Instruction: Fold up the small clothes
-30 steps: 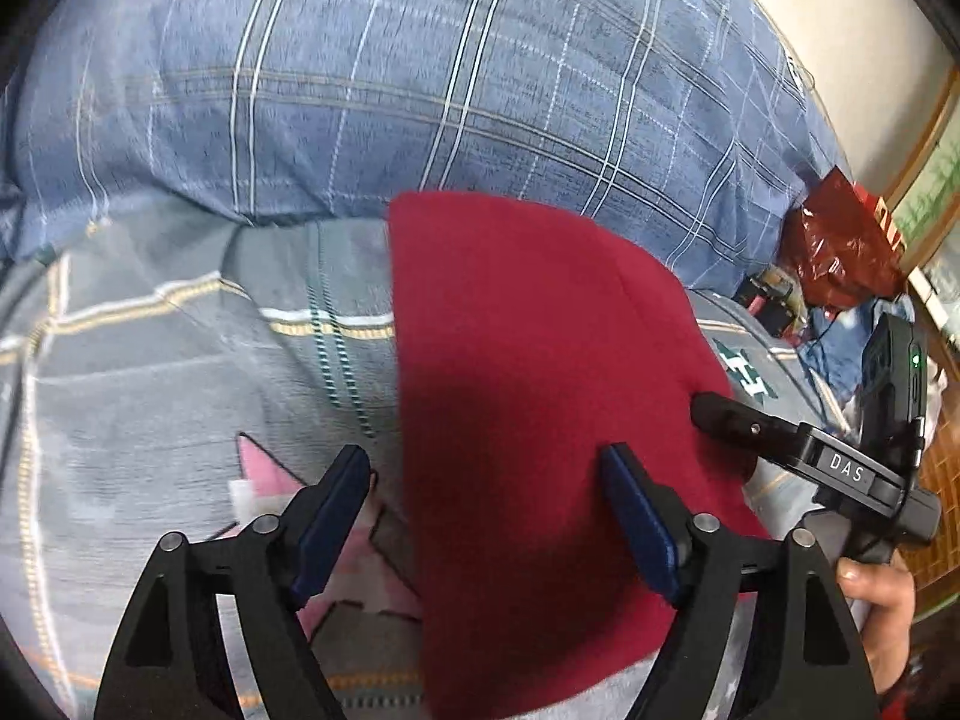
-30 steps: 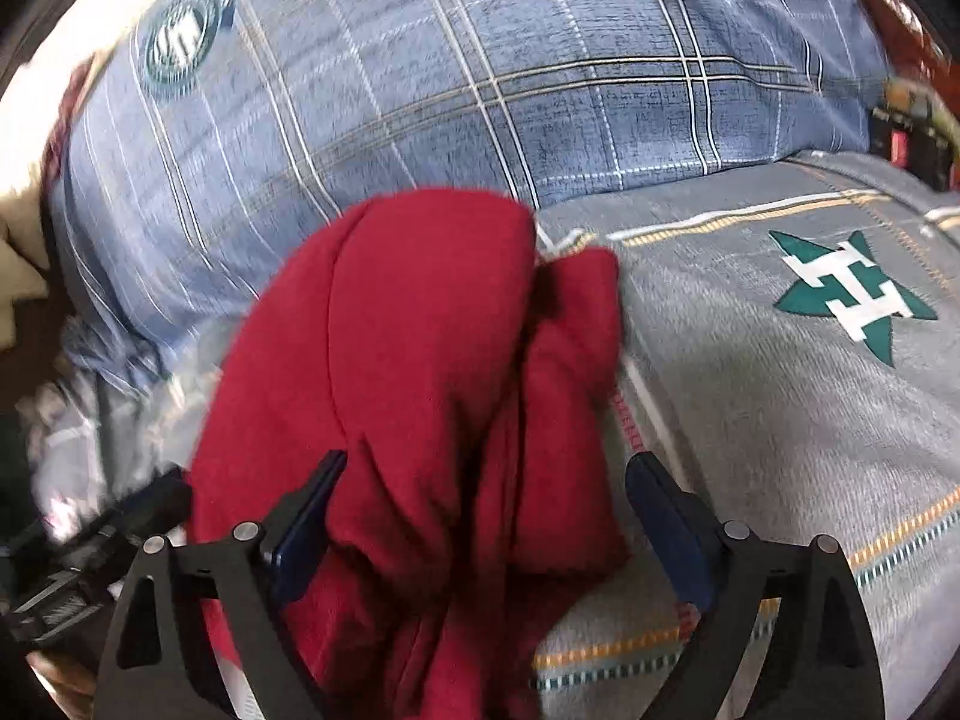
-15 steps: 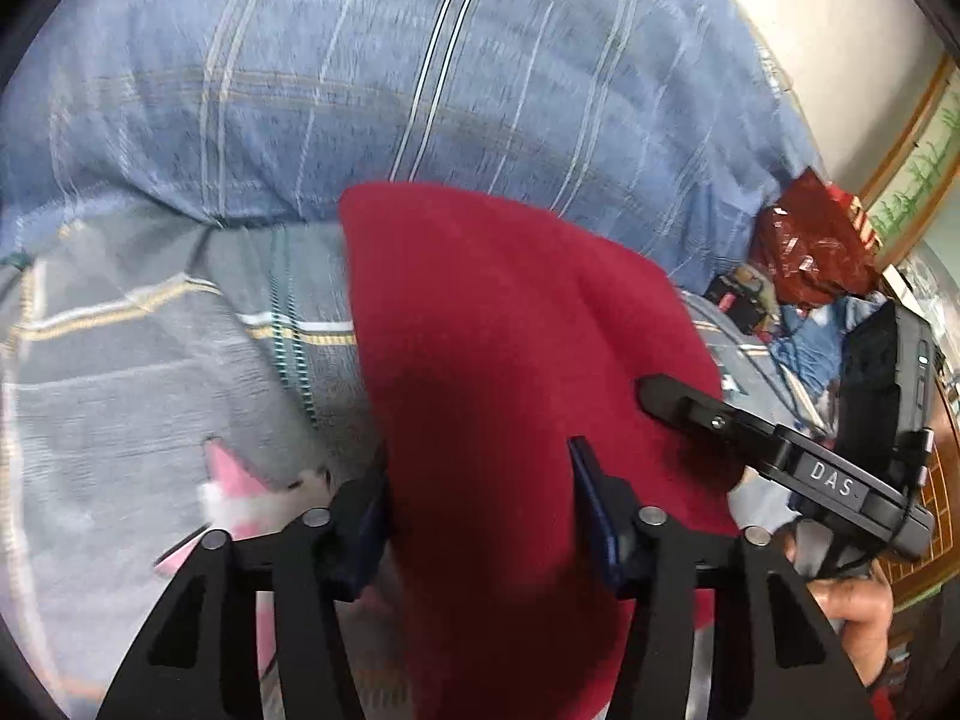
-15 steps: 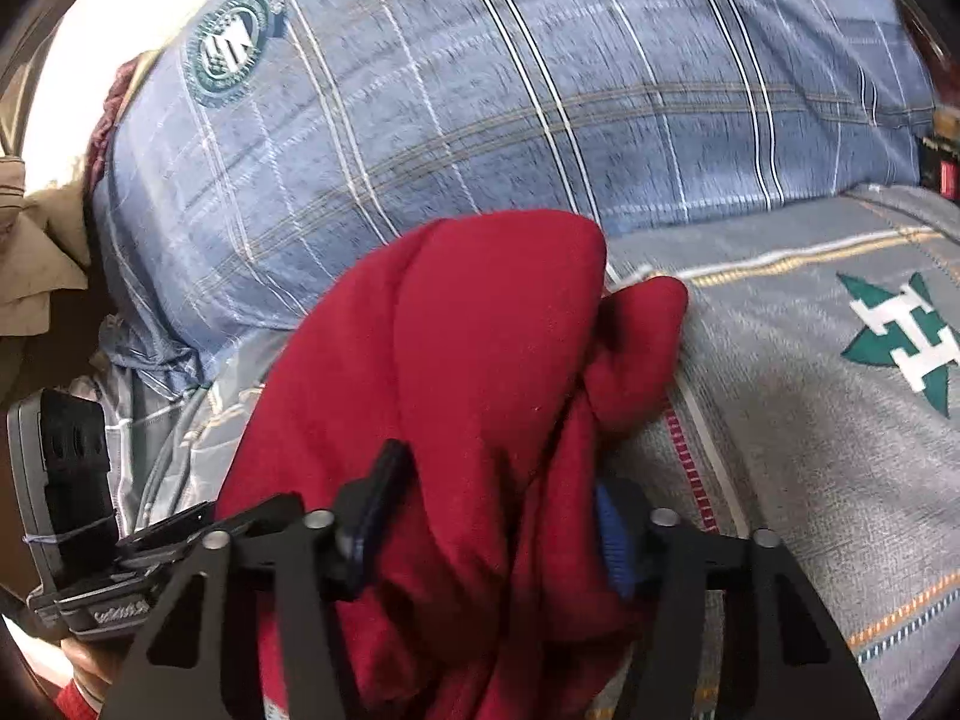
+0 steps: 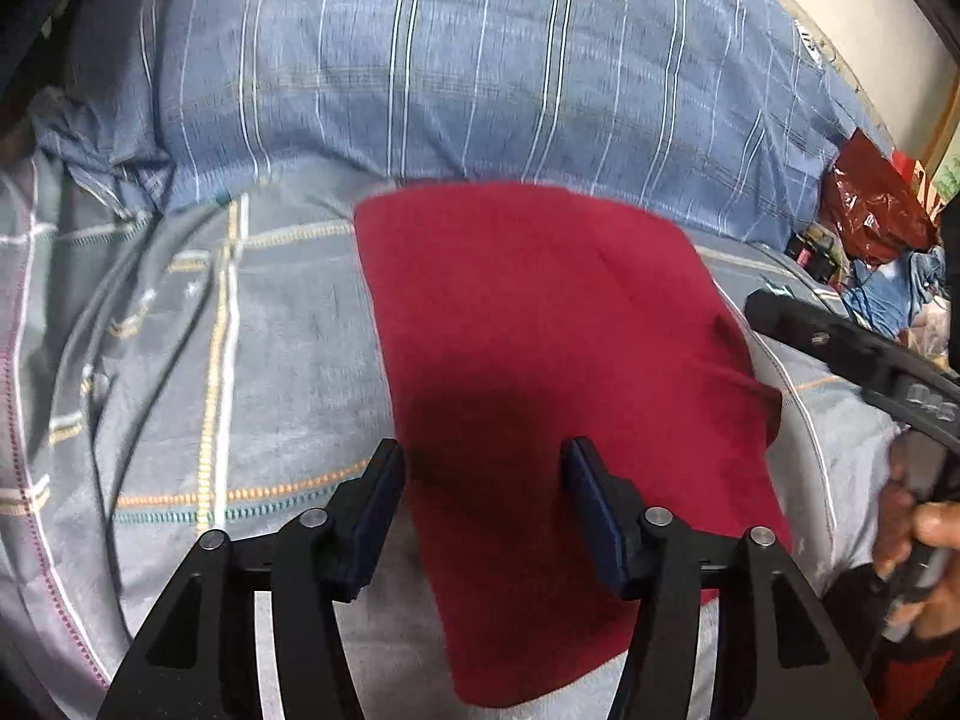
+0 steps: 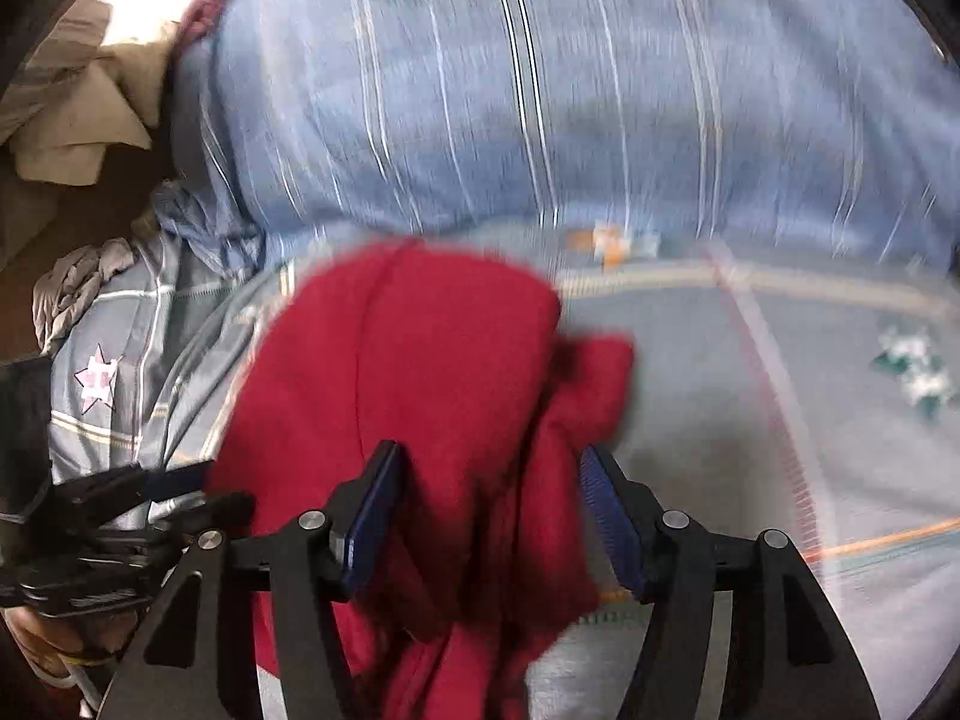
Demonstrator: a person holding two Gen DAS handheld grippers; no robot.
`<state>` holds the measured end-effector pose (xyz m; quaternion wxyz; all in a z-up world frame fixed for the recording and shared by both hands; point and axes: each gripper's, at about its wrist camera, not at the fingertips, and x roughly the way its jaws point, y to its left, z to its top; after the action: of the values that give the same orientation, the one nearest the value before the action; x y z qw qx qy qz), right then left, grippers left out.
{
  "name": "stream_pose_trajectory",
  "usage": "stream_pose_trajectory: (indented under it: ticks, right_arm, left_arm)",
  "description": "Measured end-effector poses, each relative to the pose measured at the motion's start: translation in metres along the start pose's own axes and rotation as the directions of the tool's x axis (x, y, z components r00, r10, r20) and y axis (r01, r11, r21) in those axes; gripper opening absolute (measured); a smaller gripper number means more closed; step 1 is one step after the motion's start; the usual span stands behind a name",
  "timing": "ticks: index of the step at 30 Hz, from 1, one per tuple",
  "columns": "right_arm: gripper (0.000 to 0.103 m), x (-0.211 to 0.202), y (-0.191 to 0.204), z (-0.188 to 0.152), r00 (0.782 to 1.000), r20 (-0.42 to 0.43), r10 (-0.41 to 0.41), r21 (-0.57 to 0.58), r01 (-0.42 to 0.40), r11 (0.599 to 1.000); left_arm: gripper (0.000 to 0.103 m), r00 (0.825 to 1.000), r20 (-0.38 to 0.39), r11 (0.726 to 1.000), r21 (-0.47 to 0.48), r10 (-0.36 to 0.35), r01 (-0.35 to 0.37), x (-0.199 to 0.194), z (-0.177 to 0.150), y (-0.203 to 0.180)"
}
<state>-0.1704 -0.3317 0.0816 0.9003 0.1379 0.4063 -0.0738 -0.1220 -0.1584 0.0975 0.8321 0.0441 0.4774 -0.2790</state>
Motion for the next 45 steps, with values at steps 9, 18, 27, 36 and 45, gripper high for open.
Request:
stream_pose_trajectory:
  ticks: [9,18,27,36,45]
  right_arm:
    - [0.055,0.037,0.030,0.000,0.998,-0.048,-0.031,-0.127,0.024,0.992]
    - [0.066,0.005,0.026,-0.019,0.999,-0.034,-0.014,-0.059,0.012,0.998]
    - [0.074,0.020,0.037,-0.043,0.993,-0.047,-0.109,-0.084,0.105,0.991]
    - [0.082,-0.027,0.042,-0.046,0.996,0.034,-0.080,-0.010,0.080,0.997]
    - [0.087,-0.044,0.060,-0.050,0.994,0.073,-0.077,-0.010,0.078,0.997]
  left_arm:
    - [0.076,0.994,0.087,0.997,0.043,0.061,-0.065,0.006,-0.029,-0.008]
    - [0.075,0.982,0.163,0.995,0.017,0.099,-0.103,-0.017,-0.038,-0.003]
    - [0.075,0.969,0.194,0.987,0.023,0.152,-0.159,-0.034,-0.049,-0.003]
    - [0.079,0.966,0.226,0.991,0.014,0.129,-0.135,-0.058,-0.059,-0.003]
    - [0.080,0.966,0.215,0.990,-0.003,0.140,-0.143,-0.069,-0.071,0.001]
